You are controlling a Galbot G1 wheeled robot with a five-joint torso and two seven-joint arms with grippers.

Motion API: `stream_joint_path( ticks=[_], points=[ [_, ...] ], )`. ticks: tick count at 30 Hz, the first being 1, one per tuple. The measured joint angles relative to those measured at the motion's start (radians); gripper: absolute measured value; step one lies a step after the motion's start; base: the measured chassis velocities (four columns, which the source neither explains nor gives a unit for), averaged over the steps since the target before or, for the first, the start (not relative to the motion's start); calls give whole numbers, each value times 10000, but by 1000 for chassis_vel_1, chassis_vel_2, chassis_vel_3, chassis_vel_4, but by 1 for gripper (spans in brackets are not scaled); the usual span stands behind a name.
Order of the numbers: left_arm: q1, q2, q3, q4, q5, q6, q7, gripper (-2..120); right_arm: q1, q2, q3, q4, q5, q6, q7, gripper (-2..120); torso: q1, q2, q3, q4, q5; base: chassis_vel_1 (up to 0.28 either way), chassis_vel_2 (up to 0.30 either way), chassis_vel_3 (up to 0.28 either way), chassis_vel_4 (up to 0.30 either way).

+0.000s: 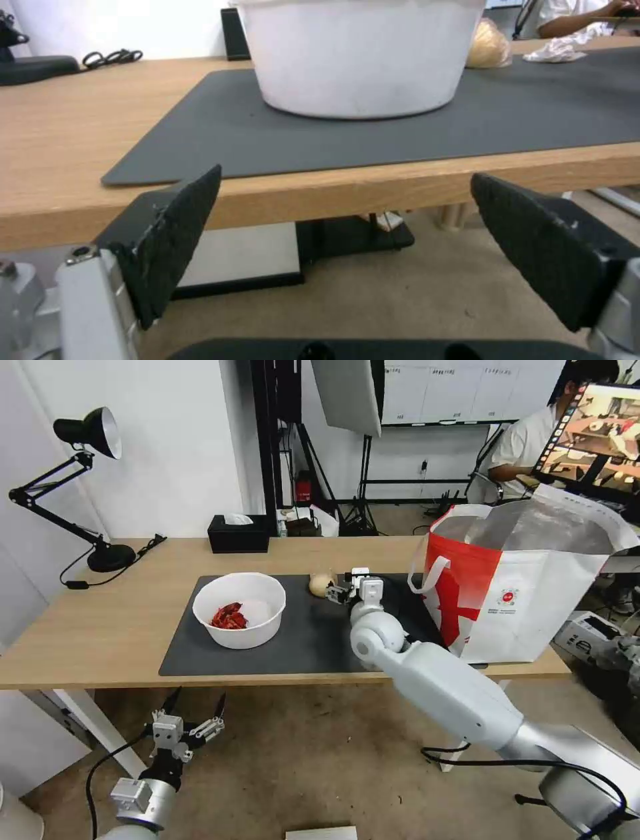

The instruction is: Pick up the trash from the table and place it into the takeout bag.

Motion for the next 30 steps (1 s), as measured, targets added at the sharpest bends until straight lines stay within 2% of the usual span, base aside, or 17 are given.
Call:
stream_joint_path(
  ticks=[17, 30],
  points=[
    [41, -32, -3, 1, -5, -40, 22, 100, 935, 935, -2, -2417, 217, -97, -131, 100, 0, 0, 0, 0, 0, 0, 0, 0, 0],
    [35, 9, 68, -33, -39, -45, 27, 100, 1524, 1348, -65, -3588, 375, -1042, -183, 100, 0, 1, 0, 0, 0, 0, 0, 0, 0]
  ],
)
